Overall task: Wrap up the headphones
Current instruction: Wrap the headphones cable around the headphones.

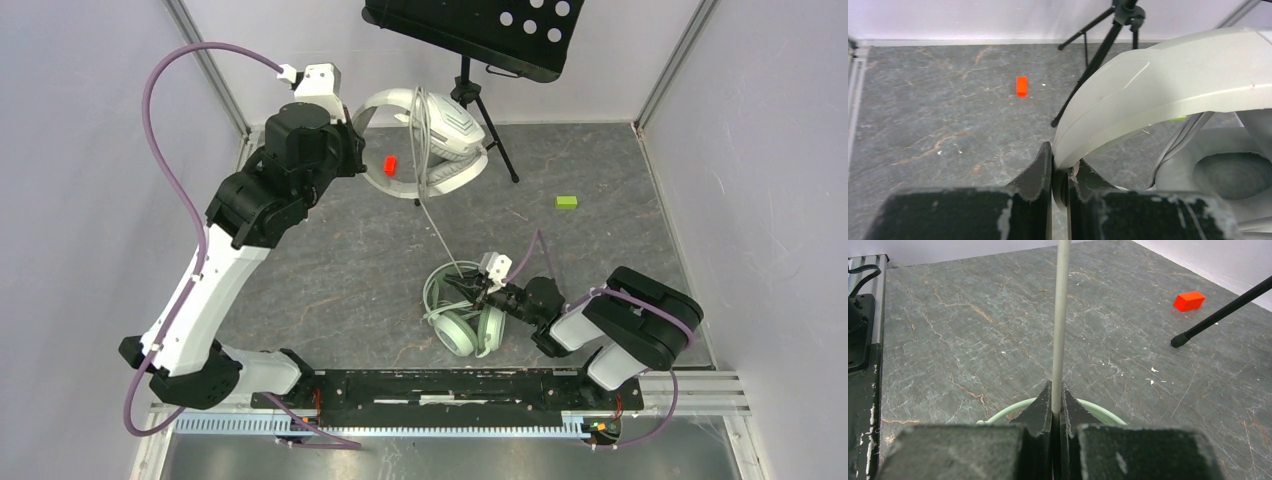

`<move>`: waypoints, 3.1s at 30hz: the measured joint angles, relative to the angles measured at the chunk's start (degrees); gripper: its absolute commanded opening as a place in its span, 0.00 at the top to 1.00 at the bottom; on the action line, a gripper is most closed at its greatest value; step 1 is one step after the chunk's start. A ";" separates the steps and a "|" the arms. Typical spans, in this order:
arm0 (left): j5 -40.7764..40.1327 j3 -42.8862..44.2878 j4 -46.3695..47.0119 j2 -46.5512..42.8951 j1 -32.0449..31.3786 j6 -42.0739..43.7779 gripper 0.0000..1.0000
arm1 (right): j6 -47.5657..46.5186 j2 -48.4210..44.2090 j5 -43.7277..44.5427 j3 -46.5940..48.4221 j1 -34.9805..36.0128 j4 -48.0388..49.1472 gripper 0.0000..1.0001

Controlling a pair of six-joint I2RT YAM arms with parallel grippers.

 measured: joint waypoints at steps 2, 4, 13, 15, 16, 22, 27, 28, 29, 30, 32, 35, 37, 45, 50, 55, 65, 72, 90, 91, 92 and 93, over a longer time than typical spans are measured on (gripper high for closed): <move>-1.79 0.00 -0.04 0.37 0.00 0.66 0.98 | 0.00 0.20 -0.11 0.00 0.00 -0.02 1.00; -3.91 0.02 0.04 0.79 0.00 1.88 0.98 | 0.00 0.24 -0.17 0.00 -0.07 -0.02 1.00; -17.20 0.04 3.96 4.31 1.38 11.82 0.98 | 2.43 -2.54 -2.34 -3.04 -0.20 -0.15 1.00; -18.86 0.04 4.70 5.25 2.45 12.63 0.98 | 3.08 -3.82 -3.13 -3.43 -0.20 -0.13 1.00; -19.41 0.04 4.92 5.66 2.99 12.83 0.98 | 3.32 -4.50 -3.39 -3.72 -0.15 -0.15 1.00; -19.21 0.04 4.68 7.34 6.23 13.00 0.98 | 4.26 -5.84 -4.68 -4.22 0.59 -0.13 1.00; -18.80 -0.17 4.57 8.24 7.85 13.27 0.98 | 5.40 -8.48 -3.34 -6.29 1.33 -0.17 1.00; -18.73 -0.55 4.59 8.31 8.26 13.42 0.98 | 5.46 -10.10 -2.69 -7.04 1.38 -0.17 1.00; -18.75 -0.90 4.61 8.31 8.63 13.51 0.98 | 5.53 -12.48 -1.88 -7.69 1.42 -0.24 1.00; -18.82 -1.31 4.74 8.33 9.16 13.53 0.98 | 5.46 -14.80 -1.29 -8.09 1.46 -0.28 1.00; -19.10 -2.01 5.20 8.33 10.32 13.51 0.98 | 5.11 -19.52 -0.39 -8.33 1.55 -0.24 1.00; -19.19 -2.75 5.92 8.33 11.82 13.49 0.98 | 4.39 -26.99 -0.13 -8.33 1.68 -0.11 1.00; -18.91 -2.86 5.84 8.35 12.85 13.46 0.98 | 4.11 -29.77 -0.42 -8.33 1.68 -0.11 1.00; -13.18 -2.86 5.55 8.35 14.71 9.42 0.98 | 3.67 -27.26 -4.81 -4.79 2.05 -0.26 1.00; -4.72 -2.84 4.55 8.35 17.46 3.43 0.98 | 3.78 -22.25 -6.01 -2.86 4.24 -0.24 1.00; 5.11 -1.92 4.04 8.35 18.43 -2.19 0.98 | 2.95 -17.79 -6.14 -0.57 5.97 -0.37 1.00; 24.30 0.17 5.57 6.34 18.64 -10.12 0.98 | 1.75 -8.35 -5.16 3.69 6.51 -0.33 1.00; 36.87 -0.09 5.46 3.56 18.82 -11.28 0.98 | 0.04 -7.02 -3.15 4.76 4.20 -0.39 1.00; 54.47 -10.25 -1.90 -1.51 18.88 8.70 0.98 | 13.68 -5.53 -7.06 3.54 -11.58 -0.22 0.99; 54.64 -10.99 -2.23 -1.53 18.88 10.62 0.98 | 15.47 -5.46 -7.61 3.52 -12.33 -0.22 1.00; 54.73 -12.00 -2.29 -1.55 18.80 13.40 0.98 | 17.35 -5.40 -8.22 3.54 -13.07 -0.22 1.00; 54.77 -12.68 -2.40 -1.57 18.71 15.56 0.98 | 19.41 -5.35 -9.14 3.54 -13.84 -0.22 1.00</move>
